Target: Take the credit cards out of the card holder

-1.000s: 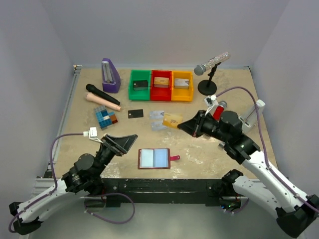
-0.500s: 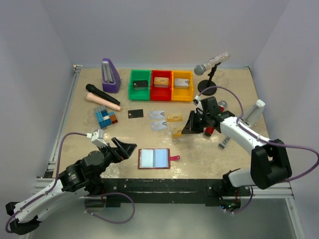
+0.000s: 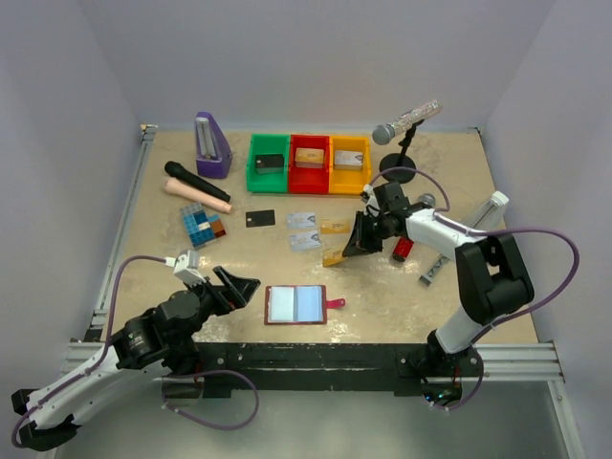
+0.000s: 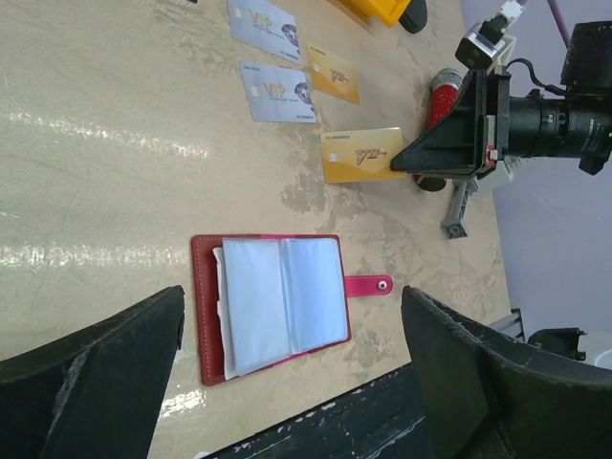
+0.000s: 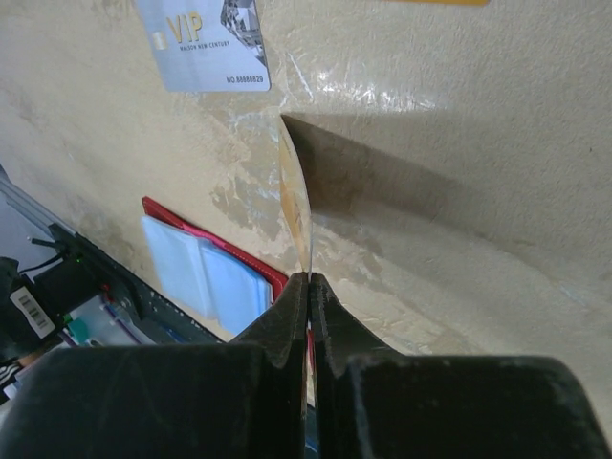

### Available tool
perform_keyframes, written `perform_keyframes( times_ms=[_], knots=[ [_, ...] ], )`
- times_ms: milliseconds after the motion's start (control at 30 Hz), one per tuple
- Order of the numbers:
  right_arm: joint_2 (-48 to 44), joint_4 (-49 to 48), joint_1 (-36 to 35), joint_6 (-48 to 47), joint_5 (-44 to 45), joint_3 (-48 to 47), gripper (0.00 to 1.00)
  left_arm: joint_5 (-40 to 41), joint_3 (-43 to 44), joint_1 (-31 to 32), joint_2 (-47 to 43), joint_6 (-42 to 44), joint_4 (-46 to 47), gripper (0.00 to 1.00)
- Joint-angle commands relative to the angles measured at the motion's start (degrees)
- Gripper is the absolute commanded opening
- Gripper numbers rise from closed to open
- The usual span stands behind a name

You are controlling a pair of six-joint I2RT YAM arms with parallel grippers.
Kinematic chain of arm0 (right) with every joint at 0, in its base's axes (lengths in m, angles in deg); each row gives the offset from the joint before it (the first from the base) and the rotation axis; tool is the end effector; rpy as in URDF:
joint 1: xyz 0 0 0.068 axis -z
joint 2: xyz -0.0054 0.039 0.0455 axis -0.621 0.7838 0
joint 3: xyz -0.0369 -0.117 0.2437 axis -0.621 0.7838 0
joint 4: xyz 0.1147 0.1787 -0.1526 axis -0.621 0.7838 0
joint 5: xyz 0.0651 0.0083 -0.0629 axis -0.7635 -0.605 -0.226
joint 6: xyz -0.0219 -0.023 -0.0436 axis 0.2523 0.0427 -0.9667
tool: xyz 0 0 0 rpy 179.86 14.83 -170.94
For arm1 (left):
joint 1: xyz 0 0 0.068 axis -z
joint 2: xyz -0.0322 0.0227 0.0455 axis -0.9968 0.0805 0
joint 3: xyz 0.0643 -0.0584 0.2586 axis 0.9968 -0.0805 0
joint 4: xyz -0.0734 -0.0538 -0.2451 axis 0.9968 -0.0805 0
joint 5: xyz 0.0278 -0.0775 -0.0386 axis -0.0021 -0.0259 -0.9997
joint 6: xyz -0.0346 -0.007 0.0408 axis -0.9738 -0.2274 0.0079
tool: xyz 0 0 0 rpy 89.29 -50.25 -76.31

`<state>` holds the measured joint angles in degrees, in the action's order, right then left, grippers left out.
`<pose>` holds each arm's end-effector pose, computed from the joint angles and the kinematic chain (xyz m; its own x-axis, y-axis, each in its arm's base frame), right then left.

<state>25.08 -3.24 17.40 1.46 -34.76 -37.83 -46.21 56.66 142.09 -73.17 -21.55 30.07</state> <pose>0.2855 0.1273 0.1805 -0.9707 0.1013 -0.2179 -0.0497 0.8027 0.5943 0.0581 -0.0600 0.2099 -0.5611 -0.6005 -0.5697 0.0622 0.6558 -0.7524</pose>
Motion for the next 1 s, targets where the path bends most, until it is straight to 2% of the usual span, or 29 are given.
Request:
perform_keyframes(
  times_ms=[0,367,667,967],
  knots=[
    [1.33,-0.66,0.34,-2.00,-0.45,-3.97,0.00,0.52,0.90,0.07,0.83,2.07,1.56,1.00],
    [6.34,1.10,2.36,-3.67,0.08,-7.30,0.00,1.40,0.54,0.07,3.03,2.78,2.01,1.00],
    [7.14,1.54,3.15,-3.59,0.87,-8.45,0.24,1.75,0.63,0.07,5.14,3.57,2.80,1.00],
    [0.99,1.45,3.77,-2.27,8.78,-4.15,0.38,3.16,0.72,0.07,4.70,4.18,1.39,1.00]
  ],
)
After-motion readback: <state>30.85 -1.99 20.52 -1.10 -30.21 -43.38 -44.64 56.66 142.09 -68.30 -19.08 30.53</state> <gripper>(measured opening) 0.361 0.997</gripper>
